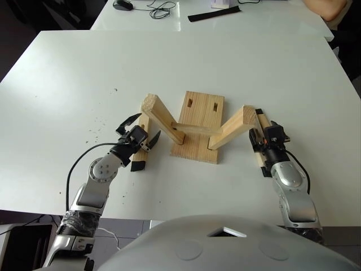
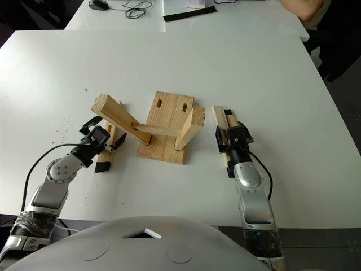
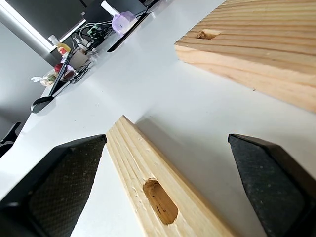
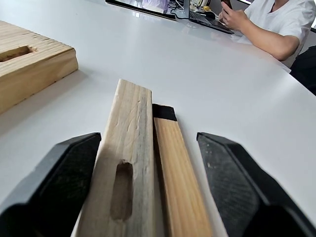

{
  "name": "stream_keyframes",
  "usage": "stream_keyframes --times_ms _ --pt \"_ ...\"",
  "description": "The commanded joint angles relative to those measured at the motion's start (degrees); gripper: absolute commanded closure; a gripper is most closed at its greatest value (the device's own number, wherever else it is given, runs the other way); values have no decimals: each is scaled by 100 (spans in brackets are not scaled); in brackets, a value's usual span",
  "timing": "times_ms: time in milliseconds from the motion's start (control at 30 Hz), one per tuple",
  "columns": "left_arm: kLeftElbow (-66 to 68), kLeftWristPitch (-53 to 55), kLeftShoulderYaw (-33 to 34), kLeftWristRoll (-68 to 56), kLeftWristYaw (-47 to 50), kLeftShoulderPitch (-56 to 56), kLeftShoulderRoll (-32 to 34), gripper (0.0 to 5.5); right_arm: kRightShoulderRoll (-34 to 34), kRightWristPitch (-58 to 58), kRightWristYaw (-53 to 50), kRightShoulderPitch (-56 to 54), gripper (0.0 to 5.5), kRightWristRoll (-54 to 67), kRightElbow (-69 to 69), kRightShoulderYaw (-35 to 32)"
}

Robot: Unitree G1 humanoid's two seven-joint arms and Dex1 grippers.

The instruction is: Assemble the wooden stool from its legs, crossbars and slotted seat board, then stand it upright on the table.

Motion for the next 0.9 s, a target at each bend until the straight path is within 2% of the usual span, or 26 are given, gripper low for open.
stream_keyframes --times_ms 33,333,567,667,900 --pt "347 63 -38 144 -144 129 181 93 -75 121 6 291 191 9 407 -218" --pt "19 61 -129 100 -220 56 148 93 -167 178 125 369 191 62 23 -481" --pt "-1015 644 -311 25 -269 -132 -137 93 -121 787 415 361 191 241 -1278 -207" --pt "-1429 817 -360 7 -422 3 -66 93 -265 1142 648 476 191 307 -1906 -118" --pt "-1505 734 -453 108 -634 325 88 93 -539 1711 1029 482 191 384 -2541 -12"
